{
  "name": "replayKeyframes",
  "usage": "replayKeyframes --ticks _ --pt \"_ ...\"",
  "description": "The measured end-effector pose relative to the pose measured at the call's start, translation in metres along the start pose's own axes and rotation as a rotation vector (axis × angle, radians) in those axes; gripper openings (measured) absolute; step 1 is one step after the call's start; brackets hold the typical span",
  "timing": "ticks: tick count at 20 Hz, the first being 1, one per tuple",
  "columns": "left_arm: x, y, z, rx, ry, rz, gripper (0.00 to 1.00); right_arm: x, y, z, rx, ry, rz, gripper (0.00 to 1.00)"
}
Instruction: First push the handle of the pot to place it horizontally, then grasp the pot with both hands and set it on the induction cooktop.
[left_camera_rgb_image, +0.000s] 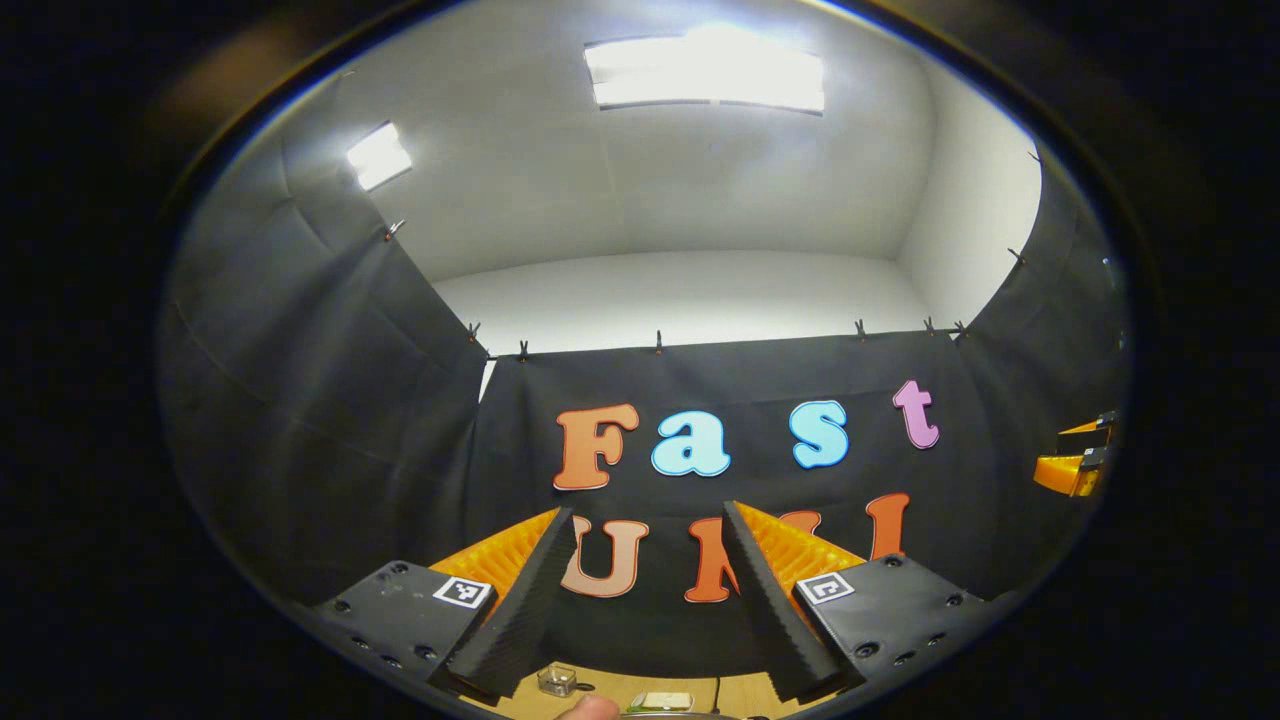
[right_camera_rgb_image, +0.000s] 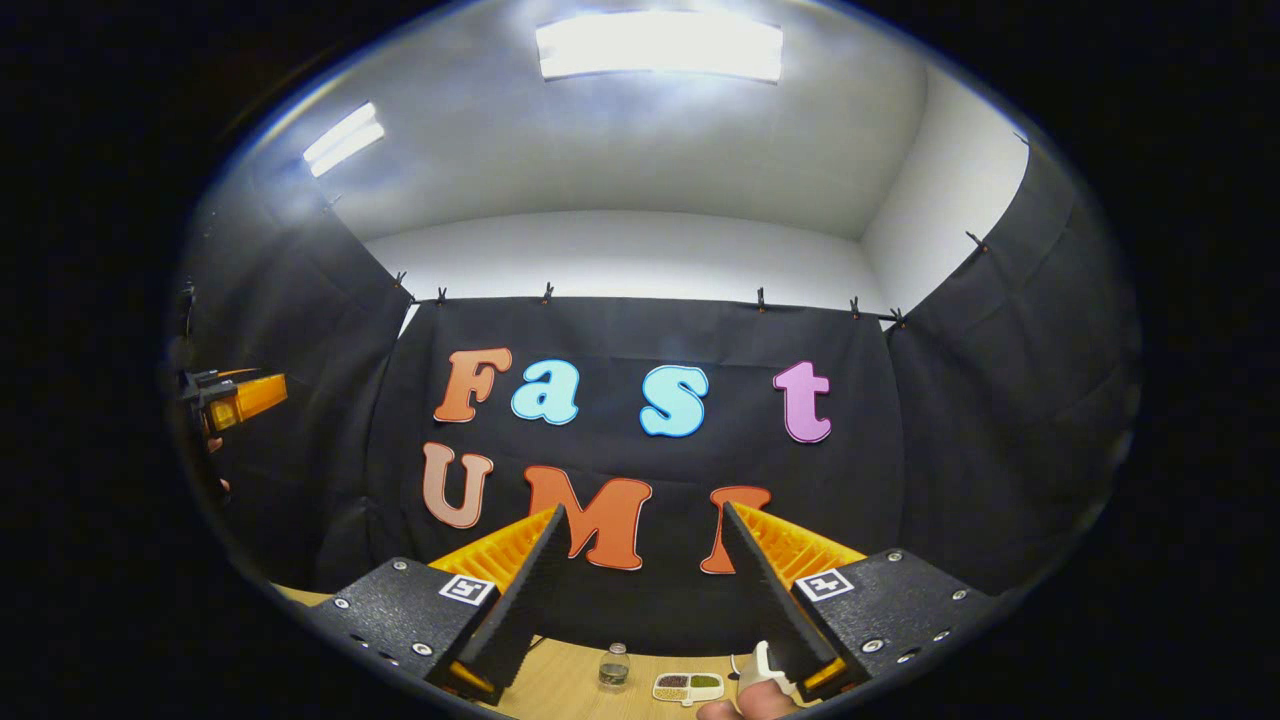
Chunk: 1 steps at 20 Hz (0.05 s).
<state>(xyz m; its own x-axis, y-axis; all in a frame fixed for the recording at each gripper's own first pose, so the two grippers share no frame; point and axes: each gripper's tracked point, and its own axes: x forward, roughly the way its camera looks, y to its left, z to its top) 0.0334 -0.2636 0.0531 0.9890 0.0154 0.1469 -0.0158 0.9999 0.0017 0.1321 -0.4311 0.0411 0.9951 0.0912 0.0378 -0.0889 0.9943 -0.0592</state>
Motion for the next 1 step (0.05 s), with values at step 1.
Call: replayKeyframes --ticks 1 --pt "-0.0005 -0.0002 -0.0009 0.0 -0.005 -0.001 0.95 0.0007 0.0009 -0.0003 -0.005 -0.006 0.001 0.94"
